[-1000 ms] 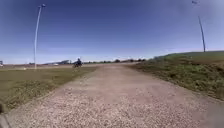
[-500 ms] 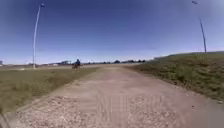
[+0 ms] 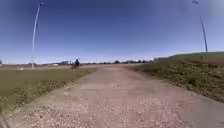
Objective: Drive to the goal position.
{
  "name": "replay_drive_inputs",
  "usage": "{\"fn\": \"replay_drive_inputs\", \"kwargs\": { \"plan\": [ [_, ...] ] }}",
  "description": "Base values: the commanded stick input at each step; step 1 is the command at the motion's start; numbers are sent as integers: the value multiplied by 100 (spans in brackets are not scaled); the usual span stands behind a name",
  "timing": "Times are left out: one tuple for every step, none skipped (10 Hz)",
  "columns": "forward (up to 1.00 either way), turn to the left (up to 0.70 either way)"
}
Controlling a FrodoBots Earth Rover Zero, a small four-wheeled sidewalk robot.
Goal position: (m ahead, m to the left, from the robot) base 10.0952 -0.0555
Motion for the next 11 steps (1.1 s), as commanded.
{"fn": "replay_drive_inputs", "kwargs": {
  "plan": [
    [100,0],
    [100,0],
    [100,0],
    [100,0],
    [100,0],
    [100,0],
    [100,0],
    [100,0],
    [100,0],
    [100,0],
    [100,0]
  ]
}}
